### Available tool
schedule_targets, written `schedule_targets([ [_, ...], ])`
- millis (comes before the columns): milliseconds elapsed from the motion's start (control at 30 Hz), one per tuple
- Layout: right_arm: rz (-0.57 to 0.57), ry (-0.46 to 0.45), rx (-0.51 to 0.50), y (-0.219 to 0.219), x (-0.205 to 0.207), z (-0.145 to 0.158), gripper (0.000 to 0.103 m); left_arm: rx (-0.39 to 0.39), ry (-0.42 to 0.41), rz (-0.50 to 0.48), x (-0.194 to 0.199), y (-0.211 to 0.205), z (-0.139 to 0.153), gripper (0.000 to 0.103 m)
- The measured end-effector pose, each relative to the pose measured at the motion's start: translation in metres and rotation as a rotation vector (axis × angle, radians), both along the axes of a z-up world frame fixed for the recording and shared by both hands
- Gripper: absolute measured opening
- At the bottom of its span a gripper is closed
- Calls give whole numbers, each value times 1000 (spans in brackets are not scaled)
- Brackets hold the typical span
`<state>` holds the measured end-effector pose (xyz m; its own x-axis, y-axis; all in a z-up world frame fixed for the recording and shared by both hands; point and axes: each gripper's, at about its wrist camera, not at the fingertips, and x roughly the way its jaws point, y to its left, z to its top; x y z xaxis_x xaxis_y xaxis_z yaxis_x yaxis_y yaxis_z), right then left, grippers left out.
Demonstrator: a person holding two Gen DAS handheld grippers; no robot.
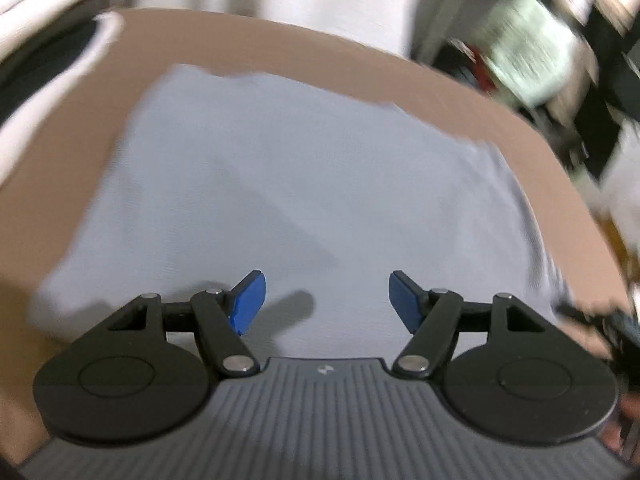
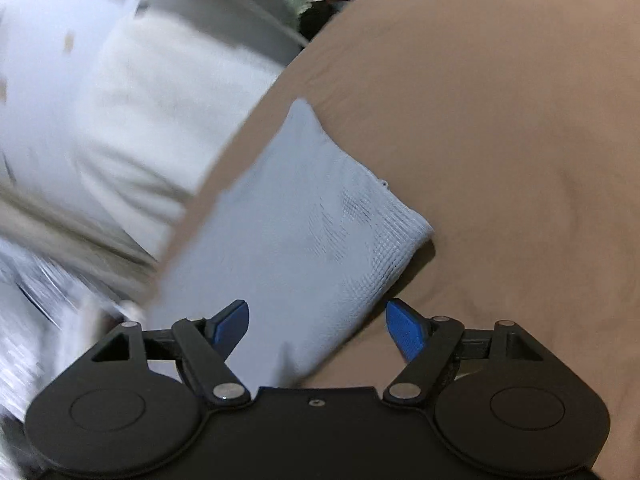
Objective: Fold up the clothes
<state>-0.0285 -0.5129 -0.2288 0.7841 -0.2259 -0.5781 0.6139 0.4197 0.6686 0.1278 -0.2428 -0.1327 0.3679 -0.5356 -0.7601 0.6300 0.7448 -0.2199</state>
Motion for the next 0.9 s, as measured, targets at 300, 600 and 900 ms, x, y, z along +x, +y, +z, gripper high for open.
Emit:
schedule_targets([
  [300,32,-17,-133,-13,39,-12,55,83,191,23,16,2,-11,69],
  [600,186,287,-525,30,102,52,13,-162,265,345,94,145,21,71],
  [900,635,146,-896,148,199,144,12,-375,299,462,121,207,10,70],
])
